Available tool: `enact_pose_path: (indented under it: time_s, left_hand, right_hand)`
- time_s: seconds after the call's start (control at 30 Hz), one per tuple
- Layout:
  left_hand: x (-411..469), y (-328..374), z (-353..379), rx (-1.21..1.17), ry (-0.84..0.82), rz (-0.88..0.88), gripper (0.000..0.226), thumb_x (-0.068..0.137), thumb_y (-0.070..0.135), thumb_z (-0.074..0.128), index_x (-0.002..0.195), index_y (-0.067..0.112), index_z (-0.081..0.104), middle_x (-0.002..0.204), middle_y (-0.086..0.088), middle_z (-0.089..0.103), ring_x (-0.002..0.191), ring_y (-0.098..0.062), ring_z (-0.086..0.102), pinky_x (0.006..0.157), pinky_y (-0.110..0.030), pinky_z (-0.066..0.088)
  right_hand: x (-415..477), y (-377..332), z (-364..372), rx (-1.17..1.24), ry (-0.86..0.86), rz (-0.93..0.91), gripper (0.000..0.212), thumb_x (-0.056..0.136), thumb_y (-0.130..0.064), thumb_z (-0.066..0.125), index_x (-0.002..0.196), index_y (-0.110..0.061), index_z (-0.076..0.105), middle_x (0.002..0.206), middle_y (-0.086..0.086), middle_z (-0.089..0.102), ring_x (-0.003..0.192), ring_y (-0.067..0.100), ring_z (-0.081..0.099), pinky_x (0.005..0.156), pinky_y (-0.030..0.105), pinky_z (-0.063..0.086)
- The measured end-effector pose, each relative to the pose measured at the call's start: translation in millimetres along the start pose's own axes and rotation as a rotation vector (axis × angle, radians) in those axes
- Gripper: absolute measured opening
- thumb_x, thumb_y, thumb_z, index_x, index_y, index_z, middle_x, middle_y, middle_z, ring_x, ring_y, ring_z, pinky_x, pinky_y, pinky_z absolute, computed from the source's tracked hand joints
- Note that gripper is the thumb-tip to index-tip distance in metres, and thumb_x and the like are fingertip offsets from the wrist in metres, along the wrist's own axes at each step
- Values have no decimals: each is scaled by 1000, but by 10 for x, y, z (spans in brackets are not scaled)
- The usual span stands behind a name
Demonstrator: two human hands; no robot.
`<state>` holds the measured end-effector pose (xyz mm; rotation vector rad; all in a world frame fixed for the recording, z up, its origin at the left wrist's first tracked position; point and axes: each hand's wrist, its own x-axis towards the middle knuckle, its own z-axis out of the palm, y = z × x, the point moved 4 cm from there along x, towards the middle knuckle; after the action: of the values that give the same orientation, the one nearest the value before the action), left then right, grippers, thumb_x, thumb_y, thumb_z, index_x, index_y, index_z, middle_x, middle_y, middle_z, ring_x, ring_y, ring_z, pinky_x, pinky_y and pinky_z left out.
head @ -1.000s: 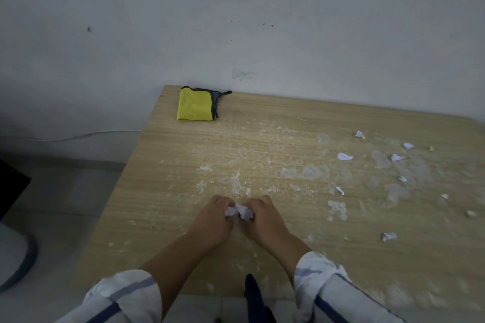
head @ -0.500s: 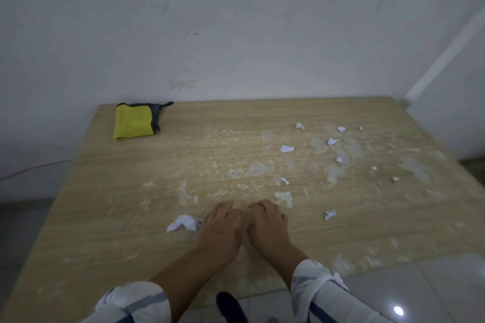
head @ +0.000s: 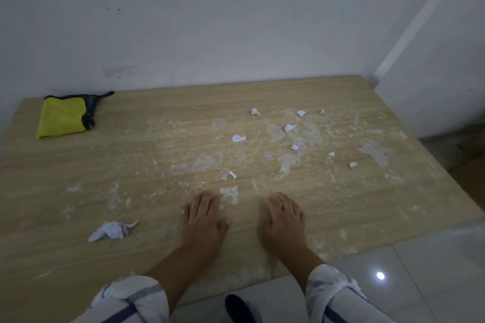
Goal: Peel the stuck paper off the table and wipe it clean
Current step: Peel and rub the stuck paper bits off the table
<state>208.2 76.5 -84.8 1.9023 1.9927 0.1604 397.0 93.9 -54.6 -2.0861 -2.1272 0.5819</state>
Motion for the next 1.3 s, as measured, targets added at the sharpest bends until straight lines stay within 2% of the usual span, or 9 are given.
enact_pose_path:
  time_s: [0.2,0.37,0.5,0.67,0.77,0.93,1.07,1.17,1.3]
  left_hand:
    - [26,50,-7,-5,55,-38,82,78,62,3,146,22,25,157,-3,16,146,-24,2,116,-44,-1]
    - [179,183,-89,-20,122,-80,74,81,57,15,139,17,37,149,-5,30,142,-26,16,116,-44,9]
    - [460,383,-188,-112,166,-65,46,90,29,46,135,21,39,142,-1,37,135,-23,27,110,-40,22]
    - [815,507,-232,-34,147,2,42,91,8,45,132,18,48,140,-2,43,128,-26,36,101,-38,36]
    - [900,500,-231,-41,182,14,25,87,5,50,108,10,64,115,-6,58,107,-27,47,82,-35,43]
    - [919,442,-195,-35,229,68,17,66,-2,72,73,10,62,76,-8,59,73,-29,56,54,-36,47]
    - [955,411,-199,-92,280,70,13,70,0,71,73,9,61,72,-8,57,68,-27,54,51,-37,48]
    - [987,396,-195,-130,294,38,10,73,1,67,71,9,61,70,-8,57,66,-27,53,50,-35,47]
    - [1005,376,-191,-169,280,4,13,70,-4,68,70,8,63,70,-9,58,67,-28,55,53,-29,37]
  right_hand:
    - [96,179,-4,16,-47,-134,42,92,-27,31,129,-23,50,142,-2,40,131,22,31,107,39,24]
    - [202,190,9,78,-10,-200,33,85,-19,40,102,-9,66,110,12,62,101,31,54,86,40,42]
    - [321,201,57,76,31,-248,19,78,-11,49,81,-6,67,85,12,62,76,30,58,66,39,50]
    - [457,166,38,108,77,-298,14,67,-6,54,74,-6,66,72,10,59,64,27,57,55,31,43]
    - [579,140,28,151,48,-301,14,70,-8,52,76,-4,64,75,12,58,66,30,57,58,30,38]
    - [968,-66,-122,277,59,-303,22,86,-19,45,91,-2,59,99,9,51,77,21,50,66,27,38]
    - [1423,-410,-311,329,112,-365,15,88,1,45,91,1,60,108,13,52,85,16,46,75,29,44]
    - [1745,-659,-343,229,128,-407,20,88,-1,42,94,-3,61,134,15,47,116,28,45,97,40,42]
    - [1997,-848,-205,94,-48,-407,21,89,-4,40,91,-8,60,149,6,34,132,29,30,103,42,35]
